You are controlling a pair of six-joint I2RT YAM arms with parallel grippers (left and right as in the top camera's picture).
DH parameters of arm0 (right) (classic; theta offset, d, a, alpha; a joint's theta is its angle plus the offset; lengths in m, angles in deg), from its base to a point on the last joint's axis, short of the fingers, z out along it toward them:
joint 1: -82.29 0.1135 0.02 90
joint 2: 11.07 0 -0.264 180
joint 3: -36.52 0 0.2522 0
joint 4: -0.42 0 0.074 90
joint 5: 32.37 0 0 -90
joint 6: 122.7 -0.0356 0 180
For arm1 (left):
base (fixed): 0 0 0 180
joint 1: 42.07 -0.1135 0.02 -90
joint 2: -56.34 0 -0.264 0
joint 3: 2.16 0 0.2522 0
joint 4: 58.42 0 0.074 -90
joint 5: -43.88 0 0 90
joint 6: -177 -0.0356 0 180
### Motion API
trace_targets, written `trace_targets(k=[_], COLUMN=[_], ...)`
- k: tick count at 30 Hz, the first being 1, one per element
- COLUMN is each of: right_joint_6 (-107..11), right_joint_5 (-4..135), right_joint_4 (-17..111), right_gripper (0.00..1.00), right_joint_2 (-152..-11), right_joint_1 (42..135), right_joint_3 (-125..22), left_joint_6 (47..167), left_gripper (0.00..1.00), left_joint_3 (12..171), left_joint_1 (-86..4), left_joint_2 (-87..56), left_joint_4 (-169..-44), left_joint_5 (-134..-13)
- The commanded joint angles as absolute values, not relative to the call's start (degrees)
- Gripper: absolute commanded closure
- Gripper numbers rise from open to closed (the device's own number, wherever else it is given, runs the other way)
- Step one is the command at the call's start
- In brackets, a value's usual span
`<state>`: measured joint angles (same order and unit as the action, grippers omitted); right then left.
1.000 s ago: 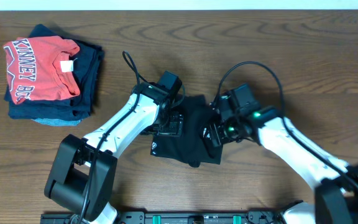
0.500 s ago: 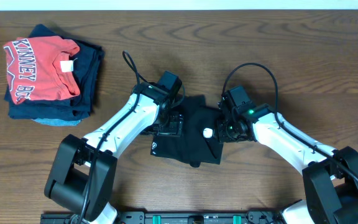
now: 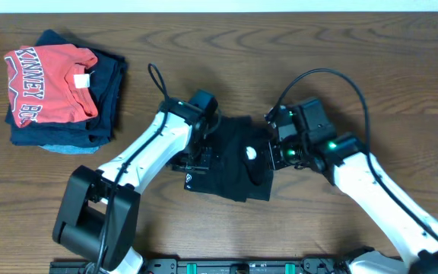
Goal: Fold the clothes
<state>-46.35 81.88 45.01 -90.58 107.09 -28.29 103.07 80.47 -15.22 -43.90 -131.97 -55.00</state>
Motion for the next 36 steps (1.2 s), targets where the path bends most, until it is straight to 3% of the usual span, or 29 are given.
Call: trace_targets(k=[1,3,7,9,11,13,17,20,22,25,30,34,36], right_joint_6=[-47.5,-48.0,-52.5,-52.4,-52.4,-52.4,-52.4,-48.4,-43.0,-40.7,-39.4,-39.3,-40.9], right_joint_5=[84.6,82.2,72.8,70.1,68.0,66.3,67.1,76.3,85.3,94.1,88.6,84.6,81.8], right_joint_4=[44.4,45.1,49.6,49.9,49.9,50.2,51.1,50.5,49.0,47.0,46.6,46.4,46.4], right_gripper=[0.98,0.94,0.98,0.85,0.57,0.48,0.5,0.55,0.61,0.78,0.91,0.94,0.97], right_joint_2=[-92.1,-94.6,-99.2,-100.5,-100.8,-100.6,-99.7,-97.7,-96.6,-95.9,-99.0,-104.9,-108.4], right_joint_1=[108.9,110.5,110.6,109.8,108.6,106.9,102.4,100.0,99.8,101.6,109.3,114.0,114.8], right_joint_3=[-28.9,-28.9,-28.9,-28.9,-28.9,-28.9,-29.0,-29.0,-29.0,-29.0,-28.8,-28.8,-28.8], left_joint_6=[102.6,102.6,102.6,102.6,102.6,102.6,102.4,102.0,102.0,100.9,100.5,100.5,100.6], left_gripper=[0.35,0.29,0.29,0.29,0.27,0.24,0.24,0.24,0.24,0.25,0.3,0.41,0.41], left_joint_3=[81.9,81.8,81.6,81.6,81.6,81.6,81.6,81.6,81.6,81.5,80.3,79.4,79.0], left_joint_1=[-16.2,-16.4,-16.4,-16.4,-16.4,-16.4,-16.4,-16.4,-16.4,-16.4,-16.4,-16.5,-16.5], left_joint_2=[-42.6,-42.6,-42.6,-42.6,-42.6,-42.6,-42.6,-42.6,-42.6,-42.6,-42.6,-42.6,-42.6], left_joint_4=[-132.7,-132.8,-132.8,-132.6,-132.4,-132.3,-132.4,-132.6,-132.8,-132.8,-132.8,-132.8,-132.8], left_joint_5=[-54.7,-54.7,-54.6,-54.6,-54.6,-54.6,-54.6,-54.6,-54.4,-54.4,-54.2,-54.2,-54.5])
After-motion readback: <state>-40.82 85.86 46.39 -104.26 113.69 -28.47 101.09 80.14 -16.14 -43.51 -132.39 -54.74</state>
